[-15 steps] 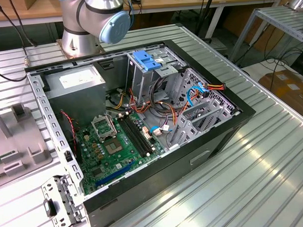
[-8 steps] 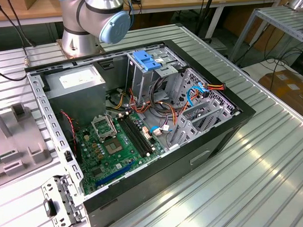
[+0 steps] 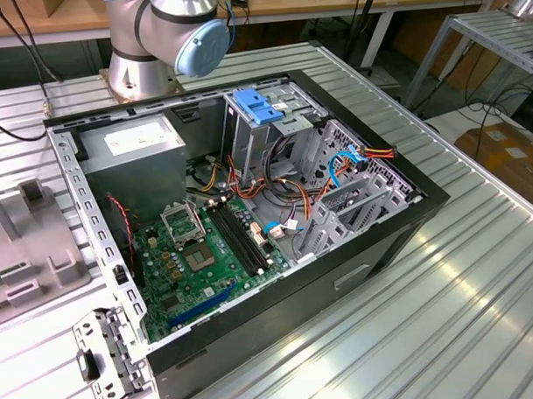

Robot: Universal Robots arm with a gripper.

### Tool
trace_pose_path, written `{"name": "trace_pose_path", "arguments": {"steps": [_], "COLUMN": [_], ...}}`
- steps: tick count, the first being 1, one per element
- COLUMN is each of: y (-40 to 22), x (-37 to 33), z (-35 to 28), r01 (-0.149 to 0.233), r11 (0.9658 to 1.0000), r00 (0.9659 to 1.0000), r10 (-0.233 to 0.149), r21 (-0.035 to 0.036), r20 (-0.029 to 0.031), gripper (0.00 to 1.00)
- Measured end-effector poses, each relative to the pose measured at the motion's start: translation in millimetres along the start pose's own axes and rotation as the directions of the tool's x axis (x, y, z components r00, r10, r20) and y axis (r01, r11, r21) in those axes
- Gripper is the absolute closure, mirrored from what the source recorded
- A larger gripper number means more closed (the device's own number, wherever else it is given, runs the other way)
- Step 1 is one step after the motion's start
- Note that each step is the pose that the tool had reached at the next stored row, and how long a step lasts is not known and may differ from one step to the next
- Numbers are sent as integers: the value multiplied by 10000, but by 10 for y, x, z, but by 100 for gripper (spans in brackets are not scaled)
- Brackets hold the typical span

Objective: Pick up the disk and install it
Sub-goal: 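Pick up the disk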

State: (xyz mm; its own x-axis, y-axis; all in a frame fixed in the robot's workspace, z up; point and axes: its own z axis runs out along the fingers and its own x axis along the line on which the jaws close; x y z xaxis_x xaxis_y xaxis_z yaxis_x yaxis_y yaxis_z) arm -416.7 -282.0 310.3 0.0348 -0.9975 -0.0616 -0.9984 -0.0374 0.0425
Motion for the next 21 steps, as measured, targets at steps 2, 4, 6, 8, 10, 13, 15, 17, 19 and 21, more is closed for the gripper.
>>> {"name": "trace_pose_path", "arguments": {"steps": [2,4,6,8,10,13,15,17,19,21], "y": [1,1,1,2,3,3,4,6,7,8], "x": [-1,-1,-2,-2,-1,-3,-4,-6,-8,-9], "z": [-15,-24,-32,-39,-48,-74,-98,-125,-151,-173], "r01": [2,5,8,11,11,12,12,13,13,14], "r11": [10000,10000,10000,10000,10000,10000,10000,10000,10000,10000], "r00": [10000,10000,9998,9997,9997,9996,9996,9996,9995,9995], "r10": [-2,-5,-8,-11,-11,-12,-13,-13,-13,-14], "r21": [2,6,6,9,8,10,10,10,10,12], "r20": [40,99,181,245,264,283,291,295,304,316], "gripper": [63,63,63,63,63,63,63,63,63,63]}}
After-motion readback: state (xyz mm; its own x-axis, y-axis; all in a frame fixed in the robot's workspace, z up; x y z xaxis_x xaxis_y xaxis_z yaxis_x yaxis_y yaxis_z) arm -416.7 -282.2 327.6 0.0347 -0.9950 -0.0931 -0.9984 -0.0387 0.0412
